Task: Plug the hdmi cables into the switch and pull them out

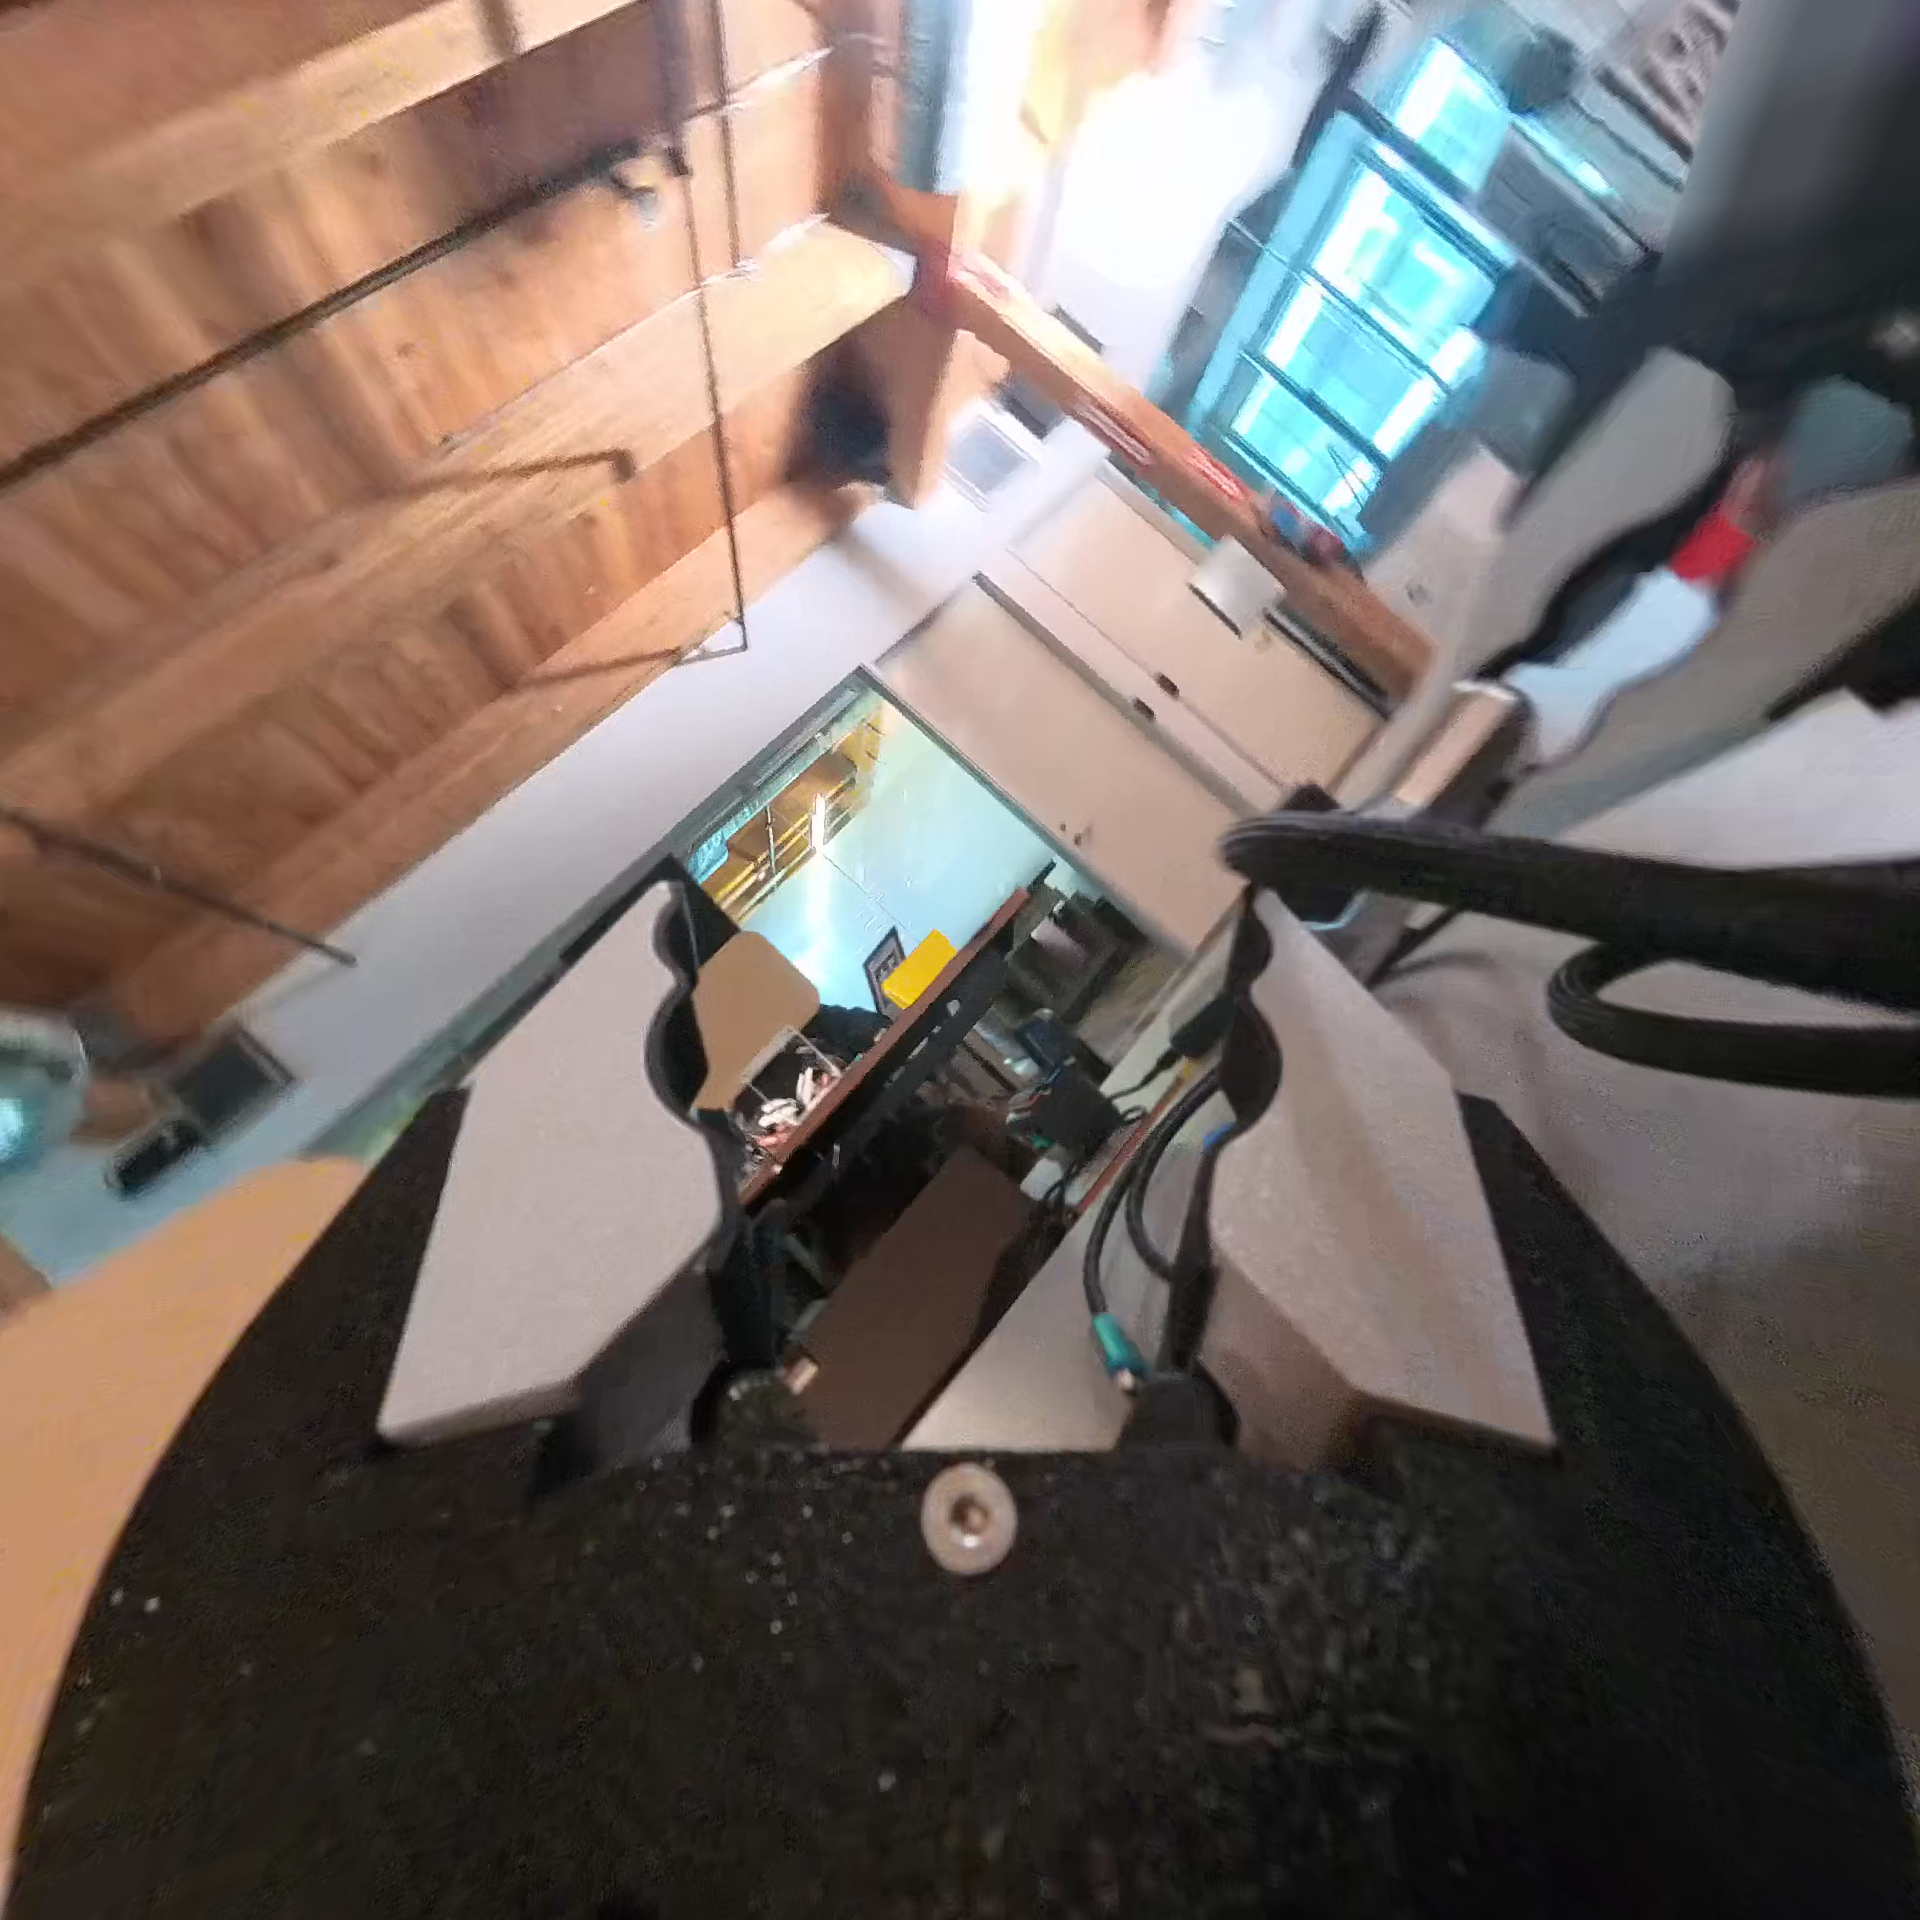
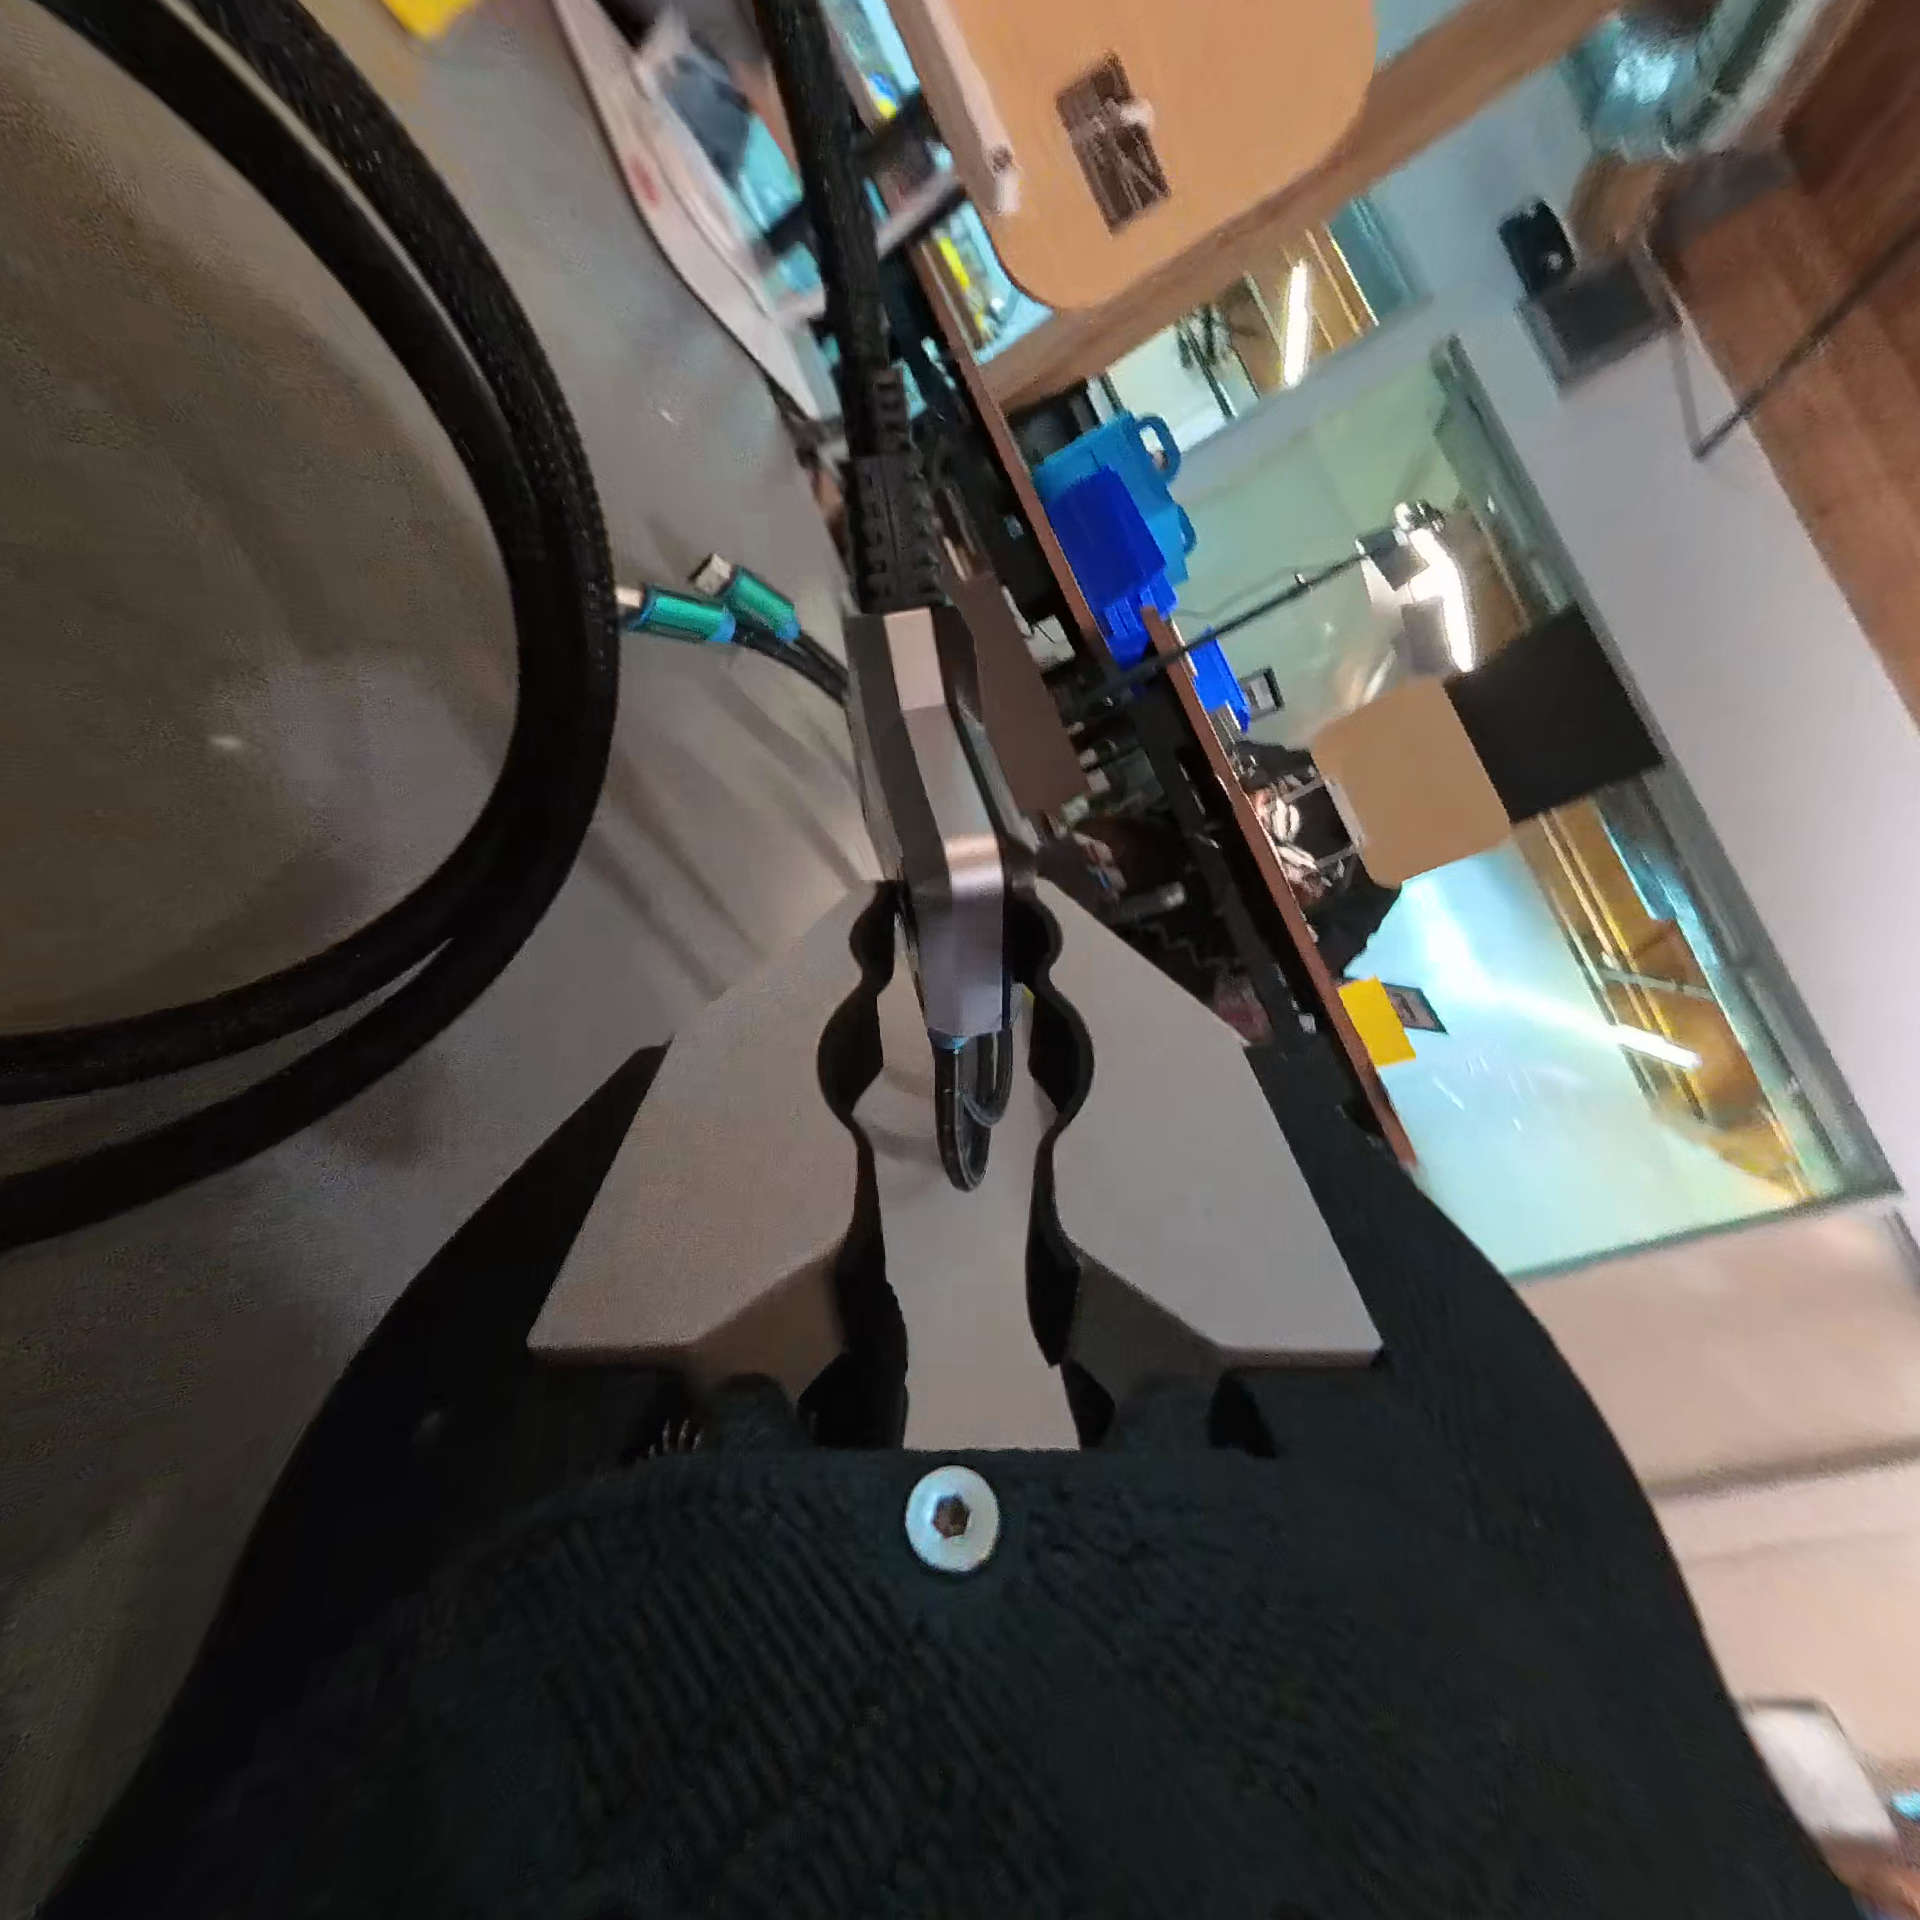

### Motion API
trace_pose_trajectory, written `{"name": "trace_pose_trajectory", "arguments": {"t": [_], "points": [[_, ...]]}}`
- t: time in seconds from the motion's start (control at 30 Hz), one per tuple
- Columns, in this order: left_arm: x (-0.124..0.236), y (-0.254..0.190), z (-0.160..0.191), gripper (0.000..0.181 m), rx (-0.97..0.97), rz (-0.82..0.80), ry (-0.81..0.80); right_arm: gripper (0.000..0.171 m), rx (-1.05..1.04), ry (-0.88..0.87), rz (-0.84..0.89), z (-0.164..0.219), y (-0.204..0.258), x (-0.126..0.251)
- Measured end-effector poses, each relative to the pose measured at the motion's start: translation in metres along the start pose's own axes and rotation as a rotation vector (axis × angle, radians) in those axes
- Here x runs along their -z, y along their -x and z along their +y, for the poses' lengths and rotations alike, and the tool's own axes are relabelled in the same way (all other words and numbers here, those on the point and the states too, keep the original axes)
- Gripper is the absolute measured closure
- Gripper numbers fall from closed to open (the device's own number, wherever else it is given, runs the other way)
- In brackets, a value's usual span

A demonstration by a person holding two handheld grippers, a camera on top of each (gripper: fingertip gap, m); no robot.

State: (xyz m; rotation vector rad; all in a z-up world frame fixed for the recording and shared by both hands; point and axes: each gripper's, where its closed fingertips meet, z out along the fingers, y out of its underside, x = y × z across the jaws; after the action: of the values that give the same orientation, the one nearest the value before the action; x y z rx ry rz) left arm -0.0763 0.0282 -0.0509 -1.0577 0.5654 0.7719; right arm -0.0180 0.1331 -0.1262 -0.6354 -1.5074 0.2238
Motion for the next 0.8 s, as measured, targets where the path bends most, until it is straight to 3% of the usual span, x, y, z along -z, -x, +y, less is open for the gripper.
{"name": "trace_pose_trajectory", "arguments": {"t": [0.17, 0.4, 0.57, 0.8], "points": [[0.011, 0.049, 0.031, 0.082, 0.279, -0.152, 0.037, 0.151, -0.072, 0.058, 0.125, 0.012, -0.05, 0.012], [0.011, 0.051, 0.041, 0.088, 0.341, -0.137, 0.061, 0.153, -0.04, 0.093, 0.375, -0.008, -0.16, 0.059], [0.007, 0.035, 0.034, 0.09, 0.274, -0.07, 0.055, 0.153, -0.05, 0.125, 0.495, -0.019, -0.245, 0.116], [0.005, 0.03, 0.036, 0.094, 0.282, -0.04, 0.069, 0.153, 0.031, 0.286, 0.606, 0.002, -0.327, 0.212]]}}
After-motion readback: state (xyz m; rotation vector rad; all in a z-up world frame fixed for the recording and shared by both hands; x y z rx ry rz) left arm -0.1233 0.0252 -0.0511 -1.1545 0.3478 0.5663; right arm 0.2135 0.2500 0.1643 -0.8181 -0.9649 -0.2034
